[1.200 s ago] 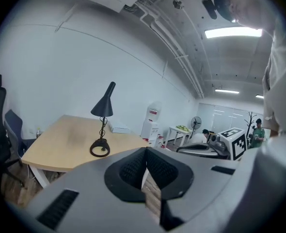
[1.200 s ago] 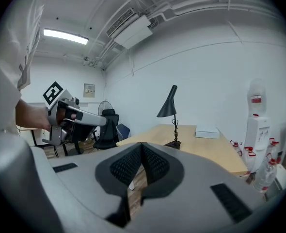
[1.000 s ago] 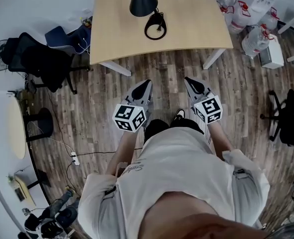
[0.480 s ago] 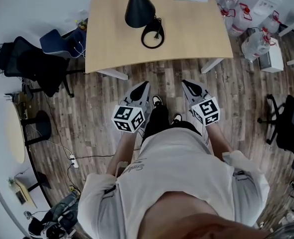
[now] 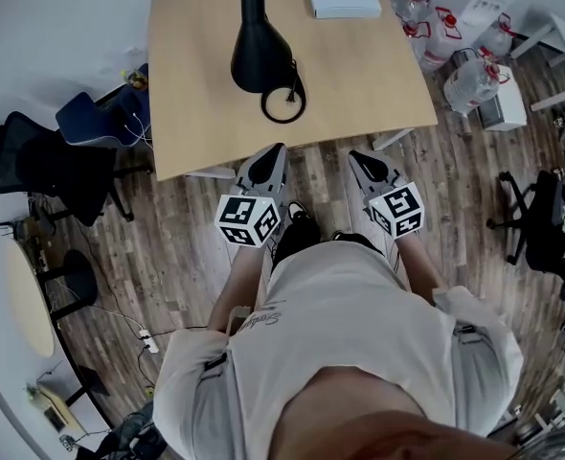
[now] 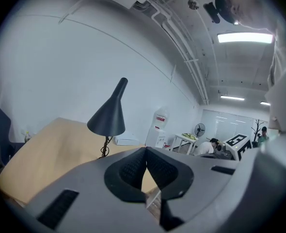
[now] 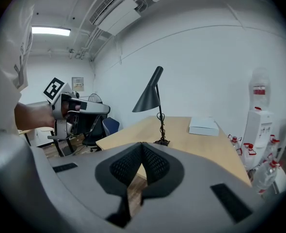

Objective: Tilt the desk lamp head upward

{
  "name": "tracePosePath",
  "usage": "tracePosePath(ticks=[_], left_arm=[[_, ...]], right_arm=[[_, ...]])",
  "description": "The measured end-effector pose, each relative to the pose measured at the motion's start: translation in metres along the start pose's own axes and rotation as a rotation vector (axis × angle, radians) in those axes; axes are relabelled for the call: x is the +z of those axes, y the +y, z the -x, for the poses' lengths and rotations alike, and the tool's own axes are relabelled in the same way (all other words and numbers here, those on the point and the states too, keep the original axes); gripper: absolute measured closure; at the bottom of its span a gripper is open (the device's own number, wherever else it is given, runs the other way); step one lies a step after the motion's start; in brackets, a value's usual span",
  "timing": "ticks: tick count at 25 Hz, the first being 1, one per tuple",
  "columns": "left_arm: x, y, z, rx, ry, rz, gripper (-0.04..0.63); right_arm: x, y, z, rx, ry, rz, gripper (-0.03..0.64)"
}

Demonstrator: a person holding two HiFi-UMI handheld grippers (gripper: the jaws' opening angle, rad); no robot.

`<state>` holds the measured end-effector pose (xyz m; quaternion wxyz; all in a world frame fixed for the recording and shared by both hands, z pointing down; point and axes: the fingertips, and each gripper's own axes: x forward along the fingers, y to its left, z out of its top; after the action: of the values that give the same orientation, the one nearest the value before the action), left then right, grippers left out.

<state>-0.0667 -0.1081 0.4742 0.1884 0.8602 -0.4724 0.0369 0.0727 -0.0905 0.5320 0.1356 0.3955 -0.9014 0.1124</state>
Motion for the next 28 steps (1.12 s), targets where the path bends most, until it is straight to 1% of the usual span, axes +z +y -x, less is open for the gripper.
tracePosePath(ticks=[3,5,11,15,18,21,25,28], left_arm=[[0.011,0.019,-0.007,-0.017,-0.002,-0.014,0.581],[0.011,0.031,-0.008,-0.022,0.008,-0.007,0.581],[0.013,0.063,-0.003,-0.05,0.027,-0.003,0.581],[0.017,0.083,-0.008,-0.069,0.026,-0.024,0.581],[0.02,0.087,-0.009,-0.071,0.019,-0.018,0.581],[0.021,0.091,-0.015,-0.064,0.018,-0.017,0.581],[0.014,0.092,-0.029,-0.045,0.047,-0.008,0.581],[0.014,0.094,-0.04,-0.02,0.063,-0.017,0.581]], right_arm=[[0.012,-0.002,-0.027,-0.003,0.005,0.027,0.621],[0.015,-0.001,-0.045,-0.006,0.016,0.039,0.621],[0.021,-0.001,-0.085,-0.032,0.042,0.041,0.621],[0.031,0.005,-0.114,-0.053,0.019,0.059,0.621],[0.035,0.009,-0.122,-0.036,0.03,0.091,0.621],[0.033,0.003,-0.13,-0.017,0.048,0.114,0.621],[0.019,-0.017,-0.142,0.0,0.086,0.094,0.621],[0.009,-0.033,-0.155,0.017,0.11,0.085,0.621]])
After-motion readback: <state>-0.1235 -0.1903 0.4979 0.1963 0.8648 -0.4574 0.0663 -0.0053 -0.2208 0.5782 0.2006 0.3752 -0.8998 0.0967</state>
